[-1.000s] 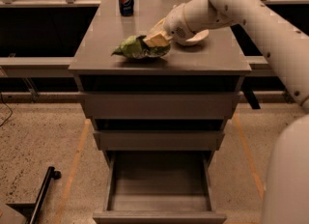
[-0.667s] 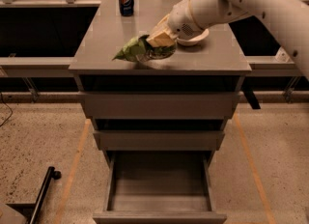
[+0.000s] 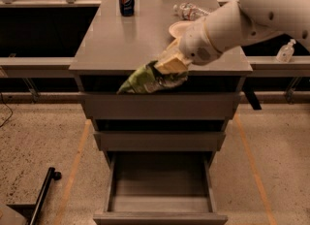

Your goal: Place green jalapeno chip bag into bottom drawer

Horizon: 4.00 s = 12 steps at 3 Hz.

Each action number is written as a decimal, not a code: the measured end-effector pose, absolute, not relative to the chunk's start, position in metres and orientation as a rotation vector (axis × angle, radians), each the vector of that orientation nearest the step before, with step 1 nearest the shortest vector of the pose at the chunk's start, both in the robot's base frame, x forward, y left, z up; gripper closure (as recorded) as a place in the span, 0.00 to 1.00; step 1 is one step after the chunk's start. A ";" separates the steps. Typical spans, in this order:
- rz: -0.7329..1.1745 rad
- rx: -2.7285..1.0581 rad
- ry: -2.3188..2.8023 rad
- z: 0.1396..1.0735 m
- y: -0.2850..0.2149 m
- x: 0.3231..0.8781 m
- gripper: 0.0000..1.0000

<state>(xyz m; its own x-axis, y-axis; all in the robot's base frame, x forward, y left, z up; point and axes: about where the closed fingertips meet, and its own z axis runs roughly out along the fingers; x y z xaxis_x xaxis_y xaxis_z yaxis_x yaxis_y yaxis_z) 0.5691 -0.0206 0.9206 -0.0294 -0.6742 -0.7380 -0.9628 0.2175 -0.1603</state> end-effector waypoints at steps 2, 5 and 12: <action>0.510 -1.564 1.803 0.903 -0.020 0.564 1.00; 0.748 -1.545 1.982 0.698 -0.023 0.499 1.00; 0.988 -1.552 2.057 0.484 0.012 0.492 1.00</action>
Offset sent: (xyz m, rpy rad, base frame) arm 0.0011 0.0003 -0.0205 -0.0664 0.0252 0.0247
